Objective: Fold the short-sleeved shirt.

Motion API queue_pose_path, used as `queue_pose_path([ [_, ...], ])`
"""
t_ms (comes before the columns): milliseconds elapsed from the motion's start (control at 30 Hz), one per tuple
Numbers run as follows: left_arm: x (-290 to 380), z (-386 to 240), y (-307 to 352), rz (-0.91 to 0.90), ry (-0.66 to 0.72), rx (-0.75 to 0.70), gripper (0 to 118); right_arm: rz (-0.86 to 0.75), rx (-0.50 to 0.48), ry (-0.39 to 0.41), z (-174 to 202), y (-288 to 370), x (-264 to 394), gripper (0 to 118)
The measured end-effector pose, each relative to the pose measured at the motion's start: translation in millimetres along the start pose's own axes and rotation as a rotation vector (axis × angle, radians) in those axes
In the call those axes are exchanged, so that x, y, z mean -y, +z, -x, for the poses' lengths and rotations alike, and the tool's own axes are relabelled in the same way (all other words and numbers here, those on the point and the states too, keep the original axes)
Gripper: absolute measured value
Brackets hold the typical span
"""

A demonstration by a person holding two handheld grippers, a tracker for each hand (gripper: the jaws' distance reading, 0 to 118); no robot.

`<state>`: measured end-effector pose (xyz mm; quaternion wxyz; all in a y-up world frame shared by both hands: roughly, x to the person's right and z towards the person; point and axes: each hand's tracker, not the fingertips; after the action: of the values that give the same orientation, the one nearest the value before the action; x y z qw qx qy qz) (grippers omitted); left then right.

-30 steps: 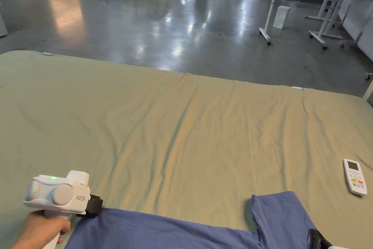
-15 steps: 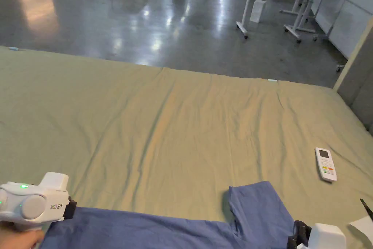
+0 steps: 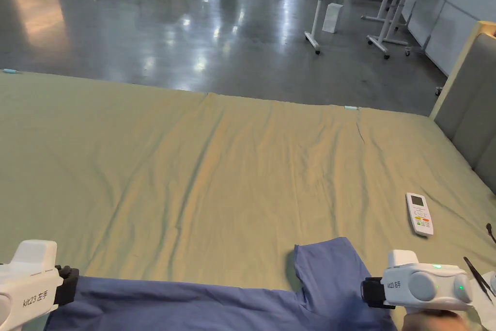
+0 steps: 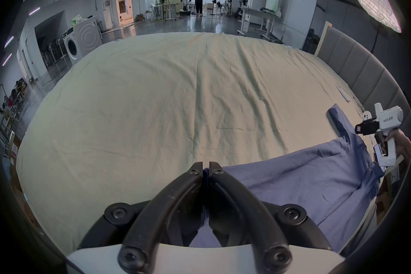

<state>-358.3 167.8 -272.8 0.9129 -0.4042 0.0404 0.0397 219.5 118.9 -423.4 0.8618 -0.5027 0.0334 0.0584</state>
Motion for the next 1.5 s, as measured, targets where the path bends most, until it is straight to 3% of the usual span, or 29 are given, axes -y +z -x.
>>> queue_pose_path([
  [100,5.2,0.4,3.7,-0.002,0.004,-0.005,4,0.034,-0.032,0.025,6.1,-13.5,1.1,29],
  [200,6.8,-0.1,4.5,0.001,0.011,-0.006,4,0.025,-0.021,0.024,18.7,-4.2,3.6,24],
  [267,6.9,-1.3,5.4,0.0,0.006,-0.009,4,0.007,-0.05,0.011,21.4,-3.7,4.5,2],
  [367,5.6,0.3,8.5,-0.001,0.01,-0.007,4,-0.018,-0.036,0.007,23.4,8.2,9.7,2],
  [533,1.1,2.5,25.8,-0.028,0.019,0.008,4,-0.138,-0.114,-0.059,12.9,49.3,13.2,2],
  [1067,39.1,29.3,132.5,-0.13,0.004,0.051,4,-0.302,-0.184,-0.015,-19.1,210.7,95.5,1],
  [1300,86.7,39.9,161.6,-0.078,0.037,0.083,4,-0.219,-0.19,0.047,-15.6,242.0,151.9,1],
  [1500,135.8,38.3,146.3,0.081,0.014,0.068,4,-0.058,-0.14,0.064,-15.0,205.4,200.2,1],
])
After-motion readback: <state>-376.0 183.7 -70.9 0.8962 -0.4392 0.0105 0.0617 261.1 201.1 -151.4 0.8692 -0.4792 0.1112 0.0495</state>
